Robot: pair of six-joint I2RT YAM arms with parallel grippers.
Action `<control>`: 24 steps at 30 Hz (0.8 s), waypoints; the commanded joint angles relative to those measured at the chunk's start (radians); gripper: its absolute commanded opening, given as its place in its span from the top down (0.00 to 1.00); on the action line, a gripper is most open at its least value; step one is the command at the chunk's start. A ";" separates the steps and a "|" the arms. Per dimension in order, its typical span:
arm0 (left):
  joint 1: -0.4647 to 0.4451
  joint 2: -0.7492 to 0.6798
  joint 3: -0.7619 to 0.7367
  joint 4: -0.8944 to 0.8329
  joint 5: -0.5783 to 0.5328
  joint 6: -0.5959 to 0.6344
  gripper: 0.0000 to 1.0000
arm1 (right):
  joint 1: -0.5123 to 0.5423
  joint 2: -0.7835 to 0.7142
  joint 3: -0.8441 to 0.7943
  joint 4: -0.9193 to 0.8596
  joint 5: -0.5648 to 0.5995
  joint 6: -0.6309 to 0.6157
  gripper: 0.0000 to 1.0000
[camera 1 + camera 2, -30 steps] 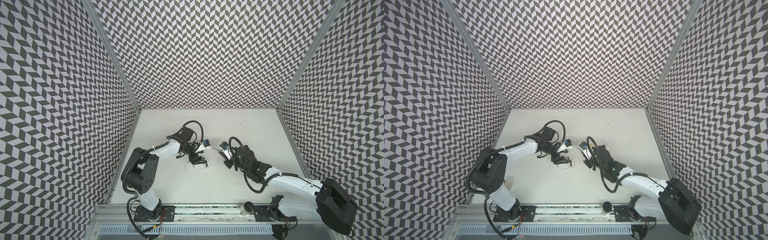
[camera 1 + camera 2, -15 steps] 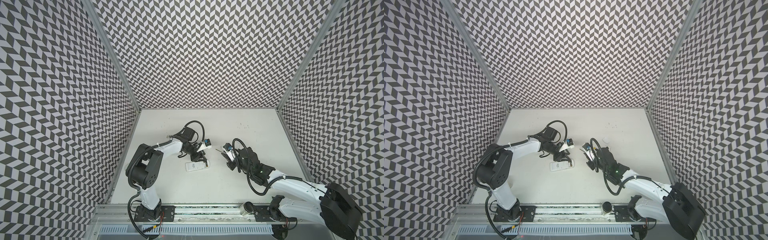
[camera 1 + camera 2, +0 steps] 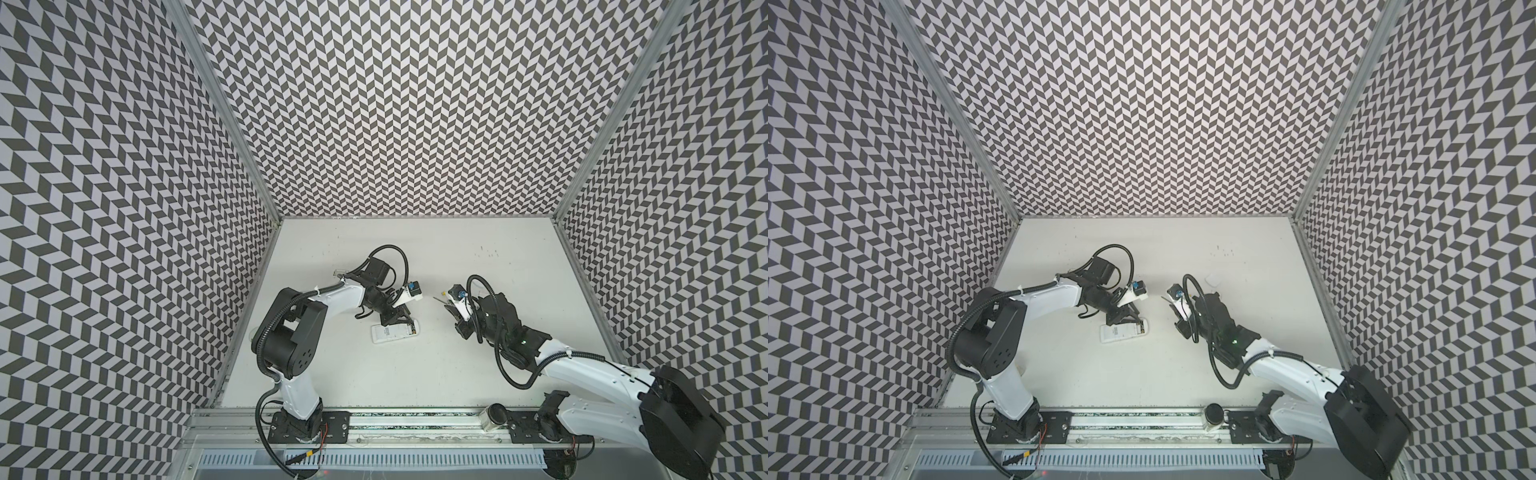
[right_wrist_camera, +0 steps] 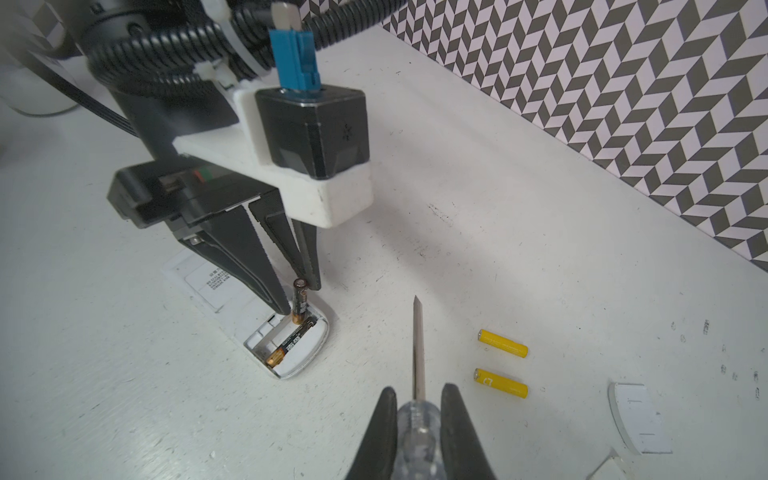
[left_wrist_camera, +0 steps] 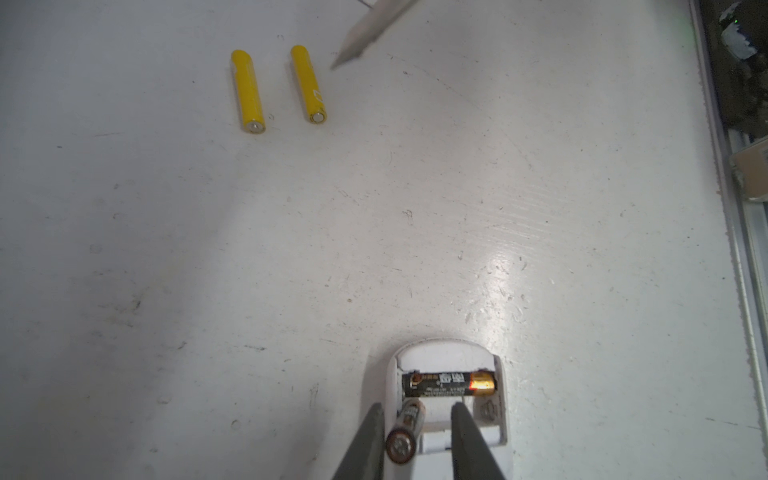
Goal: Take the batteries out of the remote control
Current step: 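Grasp the raised battery with the left gripper and lift it from the remote, then lower the gold-and-black battery onto the table and open the left gripper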
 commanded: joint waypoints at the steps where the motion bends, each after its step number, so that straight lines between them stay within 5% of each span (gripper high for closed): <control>1: -0.002 -0.024 0.003 0.007 0.020 0.001 0.78 | -0.005 -0.024 0.009 0.027 -0.007 -0.009 1.00; 11: 0.002 -0.034 0.142 -0.012 0.143 -0.129 0.88 | -0.018 -0.065 -0.004 0.017 0.019 -0.018 1.00; 19: -0.014 0.011 0.127 0.381 0.078 -0.512 0.87 | -0.026 -0.092 -0.009 0.003 0.038 -0.011 1.00; 24: -0.014 0.134 0.201 0.433 0.048 -0.725 0.85 | -0.028 -0.145 -0.020 -0.037 0.069 0.008 1.00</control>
